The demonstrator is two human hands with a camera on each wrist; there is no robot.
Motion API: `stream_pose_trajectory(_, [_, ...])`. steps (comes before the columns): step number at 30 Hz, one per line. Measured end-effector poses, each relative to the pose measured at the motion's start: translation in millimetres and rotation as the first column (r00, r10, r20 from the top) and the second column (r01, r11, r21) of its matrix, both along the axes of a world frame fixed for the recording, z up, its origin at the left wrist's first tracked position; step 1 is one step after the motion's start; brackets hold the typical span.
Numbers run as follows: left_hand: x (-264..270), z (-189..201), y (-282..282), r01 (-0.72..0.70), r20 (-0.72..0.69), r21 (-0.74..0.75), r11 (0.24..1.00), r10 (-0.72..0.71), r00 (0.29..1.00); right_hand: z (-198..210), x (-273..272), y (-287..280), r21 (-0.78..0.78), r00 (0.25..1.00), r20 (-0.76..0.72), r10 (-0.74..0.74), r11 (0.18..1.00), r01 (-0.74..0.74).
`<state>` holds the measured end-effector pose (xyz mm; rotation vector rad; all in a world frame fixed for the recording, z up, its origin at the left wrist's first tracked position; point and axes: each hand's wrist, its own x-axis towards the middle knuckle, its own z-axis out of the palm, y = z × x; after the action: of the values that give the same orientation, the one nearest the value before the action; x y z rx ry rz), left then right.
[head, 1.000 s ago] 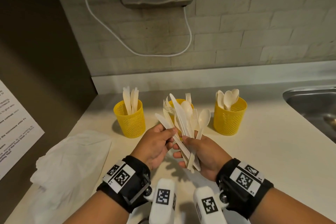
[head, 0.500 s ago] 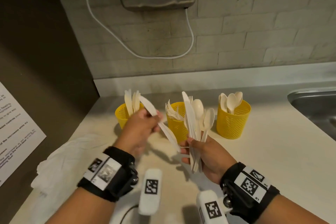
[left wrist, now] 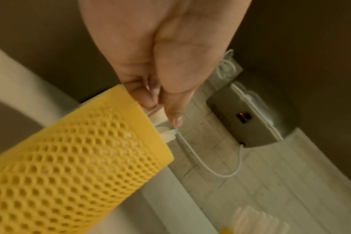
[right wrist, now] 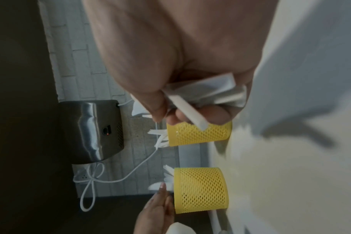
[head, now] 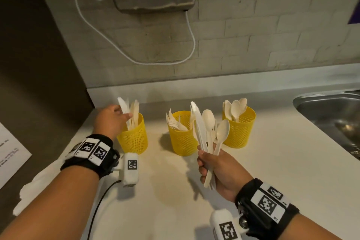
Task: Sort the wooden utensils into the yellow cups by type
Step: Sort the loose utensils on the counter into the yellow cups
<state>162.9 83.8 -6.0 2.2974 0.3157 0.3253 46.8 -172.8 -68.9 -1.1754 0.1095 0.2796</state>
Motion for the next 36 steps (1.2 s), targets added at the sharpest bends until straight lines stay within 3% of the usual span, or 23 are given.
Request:
stream_pose_trajectory(2, [-11,3,-8,-0.089,0.121,0.019,0.996,0.086,0.989,-1,1,0,-0.037,1.000,0.009,-0.003,0.999,0.004])
stream_pose_trajectory(4, [-32,7,-30,-0.044,0.219,-0.044,0.998,0.052,0.974,-3,1,2,-0.065,1.000,0.026,-0.008,0.998,0.010])
stream_pose_trajectory(5, [-43,5,-45,0.070,0.171,-0.120,0.990,-0.049,0.984,-3,1,3,-0.091,0.999,0.041,-0.004,0.996,0.007])
stream_pose_trajectory(7, [-65,-6,-77,0.324,0.014,-0.324,0.889,-0.338,0.941,-3,0,8,-0.172,0.996,0.086,0.027,0.985,-0.012])
stream_pose_trajectory(10, [-80,-23,-110,0.446,-0.034,-0.508,0.736,-0.535,0.844,-1,-1,15,-0.299,0.985,0.151,0.083,0.954,-0.034])
stream_pose_trajectory(13, [-79,-33,-115,0.394,-0.005,-0.588,0.706,-0.491,0.871,-1,-1,18,-0.346,0.982,0.150,0.116,0.936,-0.058])
stream_pose_trajectory(16, [-79,-35,-109,0.315,-0.033,-0.728,0.609,-0.490,0.871,-5,-3,17,-0.307,0.991,0.064,0.120,0.947,-0.095])
stream_pose_trajectory(21, [-79,-33,-96,0.314,0.001,-0.771,0.553,-0.493,0.870,-6,-1,21,-0.031,0.992,-0.092,0.089,0.995,-0.093])
stream_pose_trajectory(25, [-80,-24,-90,0.369,0.058,-0.728,0.578,-0.483,0.873,3,1,28,0.091,0.990,-0.122,0.076,0.994,-0.065])
stream_pose_trajectory(29, [-67,8,-66,0.358,0.186,-0.676,0.645,-0.320,0.929,2,5,27,0.163,0.990,-0.135,0.028,0.987,-0.006])
stream_pose_trajectory(34, [-40,55,-6,0.231,0.386,-0.310,0.922,-0.100,0.917,-3,8,13,0.162,0.991,-0.110,-0.075,0.982,0.092])
stream_pose_trajectory(36, [-27,56,7,0.133,0.397,-0.186,0.974,-0.049,0.916,-3,7,9,0.165,0.990,-0.109,-0.088,0.981,0.105])
